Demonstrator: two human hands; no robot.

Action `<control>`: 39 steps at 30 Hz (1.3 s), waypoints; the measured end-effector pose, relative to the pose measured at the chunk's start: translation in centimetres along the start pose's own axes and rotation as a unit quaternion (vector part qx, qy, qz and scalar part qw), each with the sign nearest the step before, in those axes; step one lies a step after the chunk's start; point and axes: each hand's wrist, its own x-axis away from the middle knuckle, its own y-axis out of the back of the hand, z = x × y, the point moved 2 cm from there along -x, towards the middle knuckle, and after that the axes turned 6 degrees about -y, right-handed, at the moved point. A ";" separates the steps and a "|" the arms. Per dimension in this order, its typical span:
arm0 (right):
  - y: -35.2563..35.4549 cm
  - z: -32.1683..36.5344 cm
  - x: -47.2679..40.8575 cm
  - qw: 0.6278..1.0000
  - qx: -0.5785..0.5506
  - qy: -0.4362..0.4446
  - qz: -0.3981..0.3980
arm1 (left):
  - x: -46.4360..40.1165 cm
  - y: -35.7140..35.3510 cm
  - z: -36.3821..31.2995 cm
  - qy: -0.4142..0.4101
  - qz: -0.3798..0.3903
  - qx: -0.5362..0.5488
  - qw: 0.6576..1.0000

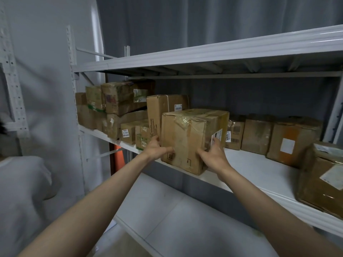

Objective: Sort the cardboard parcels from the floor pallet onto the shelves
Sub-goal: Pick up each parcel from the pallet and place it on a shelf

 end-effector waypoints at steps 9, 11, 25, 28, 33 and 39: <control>1.7 -1.2 -0.1 0.999 -0.003 -0.022 -0.049 | -0.9 -2.4 -0.5 -0.024 0.040 -0.064 0.997; 2.8 -1.6 0.0 0.997 -0.024 -0.034 -0.069 | -0.7 -3.3 -0.9 -0.030 0.052 -0.058 0.997; 6.1 0.2 6.1 0.968 0.055 0.164 -0.183 | 0.1 -7.5 0.1 -0.058 0.048 0.204 0.976; 7.5 0.6 5.7 0.966 0.006 0.171 -0.195 | 0.4 -7.7 0.5 -0.041 0.062 0.237 0.969; 9.6 -1.5 5.2 0.977 -0.078 0.021 -0.196 | 1.0 -7.9 0.3 -0.023 0.084 0.273 0.958; 10.3 -3.9 5.6 0.951 -0.264 -0.153 -0.059 | 1.9 -7.9 -0.3 -0.040 0.109 0.353 0.928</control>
